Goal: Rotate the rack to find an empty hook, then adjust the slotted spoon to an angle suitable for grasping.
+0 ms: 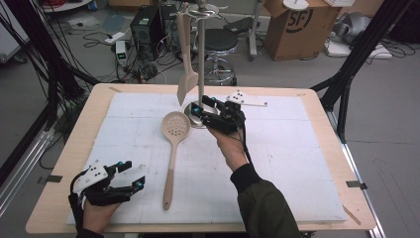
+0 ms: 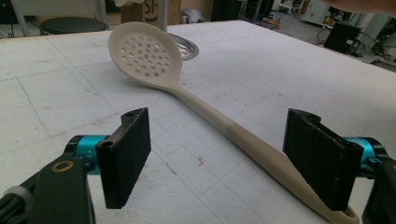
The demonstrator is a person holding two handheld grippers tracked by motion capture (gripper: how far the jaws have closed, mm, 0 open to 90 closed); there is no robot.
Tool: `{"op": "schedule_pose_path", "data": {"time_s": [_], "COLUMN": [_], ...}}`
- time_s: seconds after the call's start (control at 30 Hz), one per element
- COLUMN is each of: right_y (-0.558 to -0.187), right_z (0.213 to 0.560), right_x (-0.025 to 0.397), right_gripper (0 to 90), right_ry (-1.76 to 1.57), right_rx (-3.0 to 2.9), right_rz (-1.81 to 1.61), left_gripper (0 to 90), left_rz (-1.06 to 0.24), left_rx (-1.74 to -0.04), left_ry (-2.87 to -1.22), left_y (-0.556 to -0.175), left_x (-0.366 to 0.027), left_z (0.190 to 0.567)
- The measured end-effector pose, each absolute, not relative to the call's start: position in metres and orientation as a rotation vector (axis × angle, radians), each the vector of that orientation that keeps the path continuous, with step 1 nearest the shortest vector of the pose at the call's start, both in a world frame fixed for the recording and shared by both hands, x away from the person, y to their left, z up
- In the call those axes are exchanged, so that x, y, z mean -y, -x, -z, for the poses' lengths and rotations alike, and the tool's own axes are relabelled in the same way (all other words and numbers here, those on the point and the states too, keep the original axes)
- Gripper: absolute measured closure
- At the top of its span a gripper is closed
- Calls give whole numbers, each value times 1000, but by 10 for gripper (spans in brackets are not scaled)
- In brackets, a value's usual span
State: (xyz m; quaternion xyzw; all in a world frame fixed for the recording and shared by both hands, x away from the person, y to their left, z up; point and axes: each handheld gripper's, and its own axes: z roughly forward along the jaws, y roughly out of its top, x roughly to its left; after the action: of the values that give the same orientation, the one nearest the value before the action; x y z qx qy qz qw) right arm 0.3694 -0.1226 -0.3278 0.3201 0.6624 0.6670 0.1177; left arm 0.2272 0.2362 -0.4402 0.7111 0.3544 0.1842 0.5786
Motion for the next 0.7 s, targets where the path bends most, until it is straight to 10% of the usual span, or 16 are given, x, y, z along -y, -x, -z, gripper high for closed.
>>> {"op": "schedule_pose_path", "data": {"time_s": [0.57, 0.7], "right_y": [-365, -364], "right_z": [371, 384], "right_x": [72, 59], "right_gripper": [433, 552], "right_ry": [-958, -963], "right_rx": [-2175, -2264], "right_rz": [-1862, -1837], "left_gripper": [239, 239], "left_rz": [-431, -432], "left_rx": [-824, -825], "left_ry": [-1666, -1663], "left_y": [-227, -226], "left_x": [-236, -236], "left_z": [440, 439]}}
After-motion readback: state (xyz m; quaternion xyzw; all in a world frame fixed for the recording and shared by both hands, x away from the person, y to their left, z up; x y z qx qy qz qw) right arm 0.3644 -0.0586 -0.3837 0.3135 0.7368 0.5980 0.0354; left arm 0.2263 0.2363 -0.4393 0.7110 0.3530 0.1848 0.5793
